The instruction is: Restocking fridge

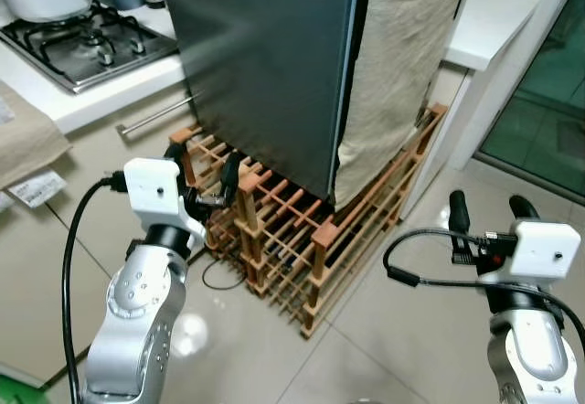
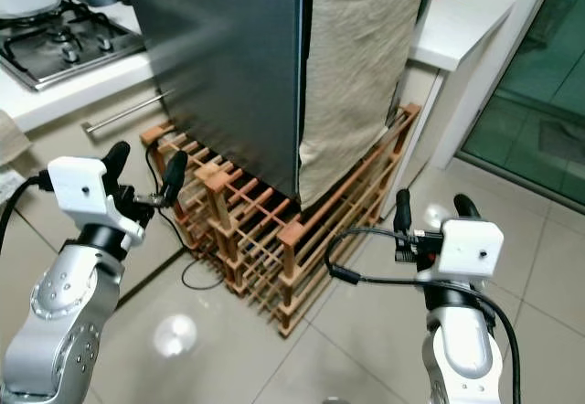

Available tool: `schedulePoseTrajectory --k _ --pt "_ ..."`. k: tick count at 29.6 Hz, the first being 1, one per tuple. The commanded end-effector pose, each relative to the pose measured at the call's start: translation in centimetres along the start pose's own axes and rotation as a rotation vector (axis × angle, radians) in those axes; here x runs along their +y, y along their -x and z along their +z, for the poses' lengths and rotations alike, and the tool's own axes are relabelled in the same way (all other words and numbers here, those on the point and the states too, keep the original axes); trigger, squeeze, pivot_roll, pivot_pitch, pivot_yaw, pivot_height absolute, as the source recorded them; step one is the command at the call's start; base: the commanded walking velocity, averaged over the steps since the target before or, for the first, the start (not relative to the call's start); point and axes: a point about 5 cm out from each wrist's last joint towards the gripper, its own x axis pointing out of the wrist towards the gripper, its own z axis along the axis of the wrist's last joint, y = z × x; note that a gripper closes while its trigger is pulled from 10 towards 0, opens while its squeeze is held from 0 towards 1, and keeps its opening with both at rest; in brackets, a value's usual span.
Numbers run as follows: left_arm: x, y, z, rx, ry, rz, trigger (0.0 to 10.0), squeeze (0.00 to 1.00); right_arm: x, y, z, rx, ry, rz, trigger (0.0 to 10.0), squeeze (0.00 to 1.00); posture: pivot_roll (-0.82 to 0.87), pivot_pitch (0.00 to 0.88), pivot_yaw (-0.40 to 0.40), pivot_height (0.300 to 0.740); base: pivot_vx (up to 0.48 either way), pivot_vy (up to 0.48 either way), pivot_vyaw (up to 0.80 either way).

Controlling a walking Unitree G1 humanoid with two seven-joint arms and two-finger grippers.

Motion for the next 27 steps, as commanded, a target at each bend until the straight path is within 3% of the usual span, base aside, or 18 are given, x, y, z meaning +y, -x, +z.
schedulePoseTrajectory --k 1,8,11,19,21,24,25,26,27 --pt "-0.1 -0.3 -0.4 0.021 0.018 0.003 10.0 0.0 -0.2 0.1 -0.2 0.011 0.012 -0.003 10.0 0.06 -0.13 0.0 0.029 0.74 0.0 -0.48 0.0" --pt "0.1 -0.5 -1.4 0.062 0.031 0.031 10.0 0.0 0.3 -0.2 -0.4 0.013 -0.003 0.032 10.0 0.05 -0.13 0.0 0.024 0.74 0.0 0.0 0.0" --pt "-0.1 -0.9 -2.3 0.117 0.016 0.02 10.0 0.0 0.7 -0.4 -0.4 0.01 -0.005 0.059 10.0 0.06 -0.14 0.0 0.022 0.74 0.0 0.0 0.0" --pt "-0.6 -1.4 -3.1 0.144 0.003 -0.018 10.0 0.0 1.3 -1.3 -0.9 0.041 0.026 0.124 10.0 0.05 -0.14 0.0 0.021 0.74 0.0 0.0 0.0" --pt "0.3 -0.9 -4.2 0.151 -0.015 -0.008 10.0 0.0 1.6 -1.1 -1.5 0.061 -0.005 0.146 10.0 0.05 -0.14 0.0 0.021 0.74 0.0 0.0 0.0" --pt "1.2 0.1 -7.1 0.244 -0.03 -0.006 10.0 0.0 1.2 -0.9 -3.9 0.14 -0.002 0.137 10.0 0.05 -0.14 0.0 0.019 0.74 0.0 0.0 0.0" --pt "1.1 0.2 -9.0 0.324 -0.076 -0.032 10.0 0.0 0.9 -0.9 -5.9 0.23 -0.025 0.143 10.0 0.05 -0.13 0.0 0.015 0.74 0.0 0.0 0.0" --pt "1.1 0.2 -9.0 0.324 -0.076 -0.032 10.0 0.0 0.9 -0.9 -5.9 0.23 -0.025 0.143 10.0 0.05 -0.13 0.0 0.015 0.74 0.0 0.0 0.0" --pt "1.2 0.4 -11.8 0.449 -0.093 -0.033 10.0 0.0 0.1 -0.8 -8.2 0.318 -0.035 0.102 10.0 0.05 -0.12 0.0 0.012 0.74 0.0 0.0 0.0"
